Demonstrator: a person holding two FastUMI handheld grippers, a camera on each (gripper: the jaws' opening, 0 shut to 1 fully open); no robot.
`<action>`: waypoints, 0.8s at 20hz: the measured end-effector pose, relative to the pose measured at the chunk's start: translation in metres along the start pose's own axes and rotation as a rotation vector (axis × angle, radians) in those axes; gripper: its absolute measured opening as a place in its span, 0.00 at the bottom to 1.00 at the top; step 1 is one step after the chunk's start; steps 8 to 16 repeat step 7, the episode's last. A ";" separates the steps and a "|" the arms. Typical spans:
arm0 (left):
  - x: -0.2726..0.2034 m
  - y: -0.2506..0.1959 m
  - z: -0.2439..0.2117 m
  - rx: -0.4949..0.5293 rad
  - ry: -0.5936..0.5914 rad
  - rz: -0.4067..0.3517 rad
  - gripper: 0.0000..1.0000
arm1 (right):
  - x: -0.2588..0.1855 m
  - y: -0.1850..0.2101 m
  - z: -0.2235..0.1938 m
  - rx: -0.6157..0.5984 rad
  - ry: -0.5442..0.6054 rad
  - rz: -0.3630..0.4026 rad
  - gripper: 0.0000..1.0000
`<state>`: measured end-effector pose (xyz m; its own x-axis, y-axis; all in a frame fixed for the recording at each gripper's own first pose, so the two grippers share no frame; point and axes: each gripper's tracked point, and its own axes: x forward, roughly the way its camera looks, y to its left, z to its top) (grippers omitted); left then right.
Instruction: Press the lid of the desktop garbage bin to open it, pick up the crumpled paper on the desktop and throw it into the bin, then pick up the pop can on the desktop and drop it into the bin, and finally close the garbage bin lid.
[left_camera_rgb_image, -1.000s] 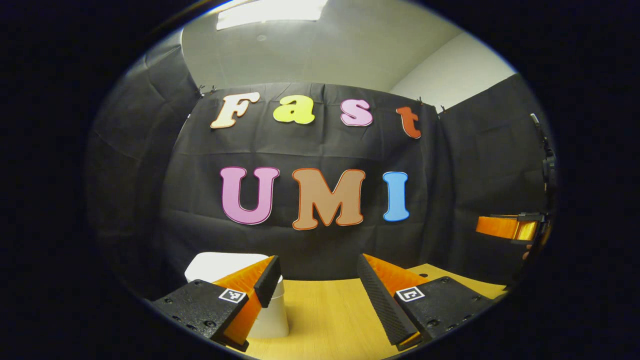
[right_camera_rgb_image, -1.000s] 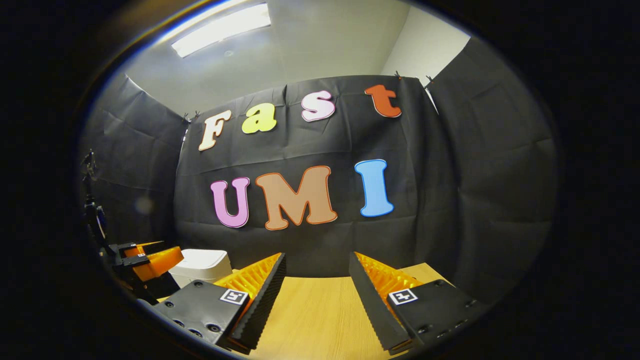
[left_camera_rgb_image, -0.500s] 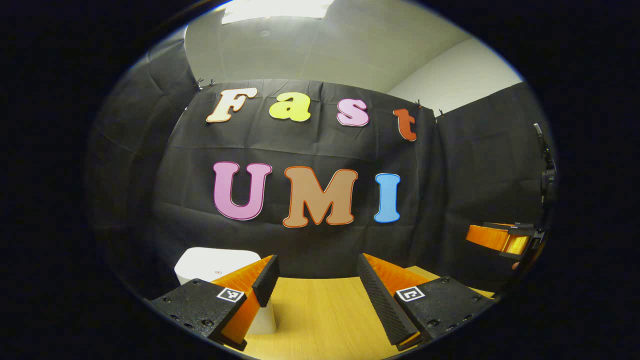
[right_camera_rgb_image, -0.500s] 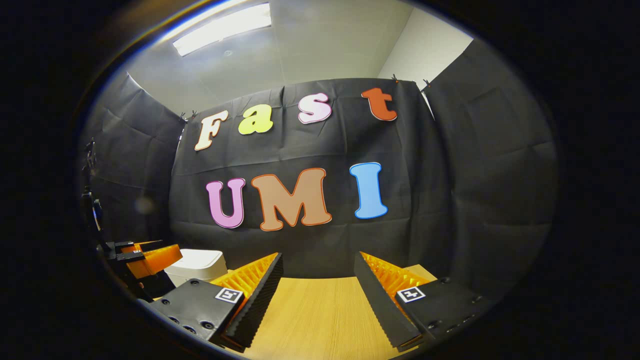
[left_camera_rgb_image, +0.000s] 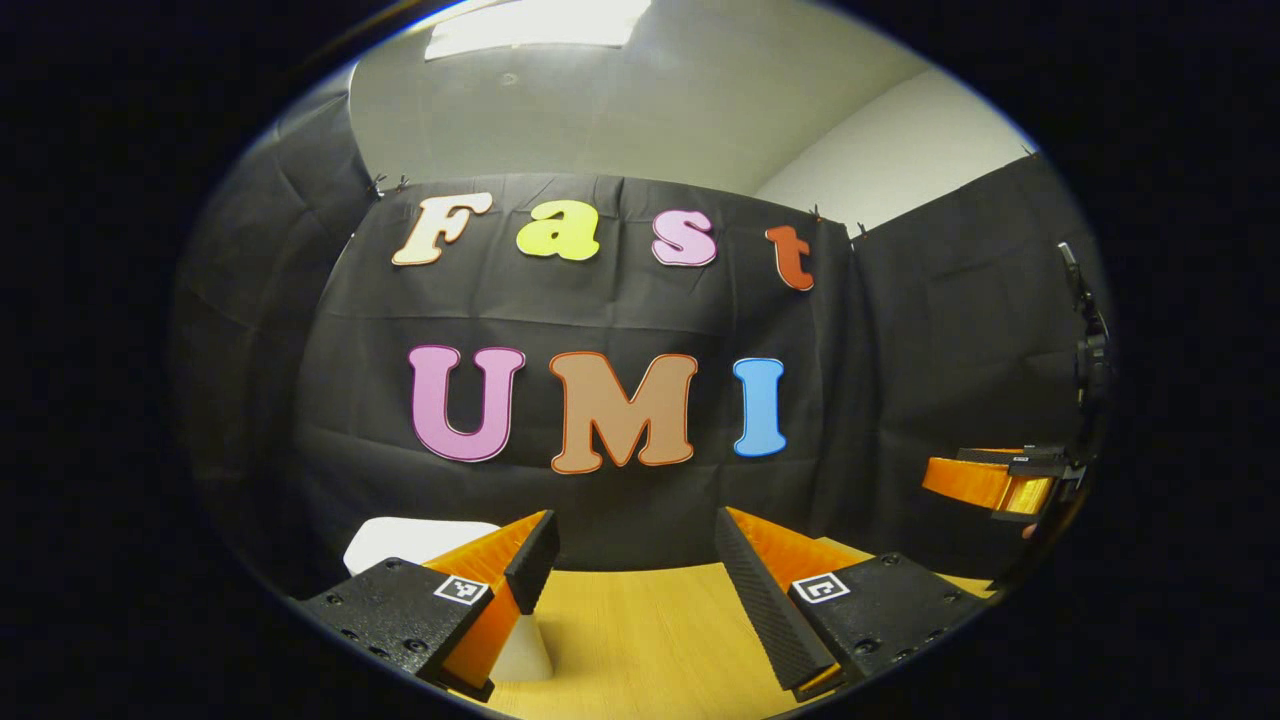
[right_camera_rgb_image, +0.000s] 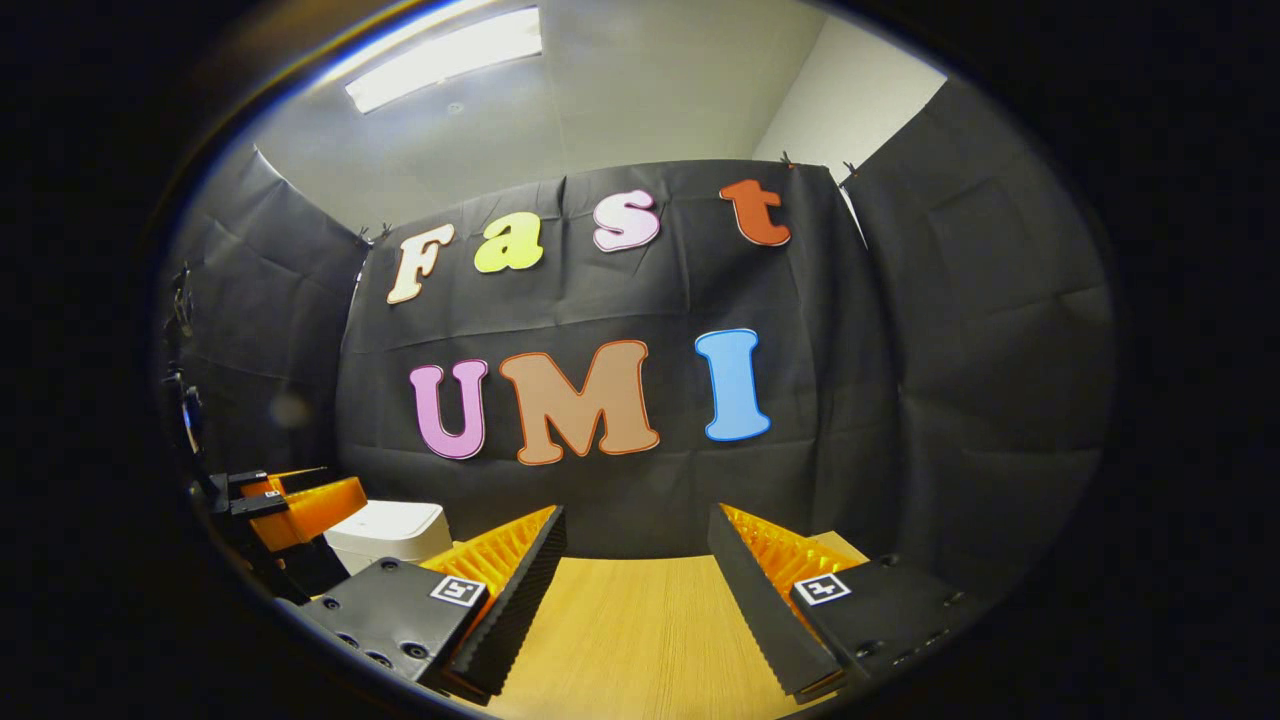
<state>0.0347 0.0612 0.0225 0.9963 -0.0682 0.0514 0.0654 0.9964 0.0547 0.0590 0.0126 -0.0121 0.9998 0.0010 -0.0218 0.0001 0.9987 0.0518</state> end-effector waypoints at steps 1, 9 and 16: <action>0.000 -0.001 0.000 0.004 -0.001 -0.002 0.94 | 0.000 0.001 -0.001 -0.002 0.001 0.002 0.96; 0.002 -0.001 -0.003 0.014 0.012 -0.001 0.94 | 0.002 0.000 -0.003 0.000 0.008 0.002 0.96; 0.002 -0.001 -0.003 0.014 0.012 -0.001 0.94 | 0.002 0.000 -0.003 0.000 0.008 0.002 0.96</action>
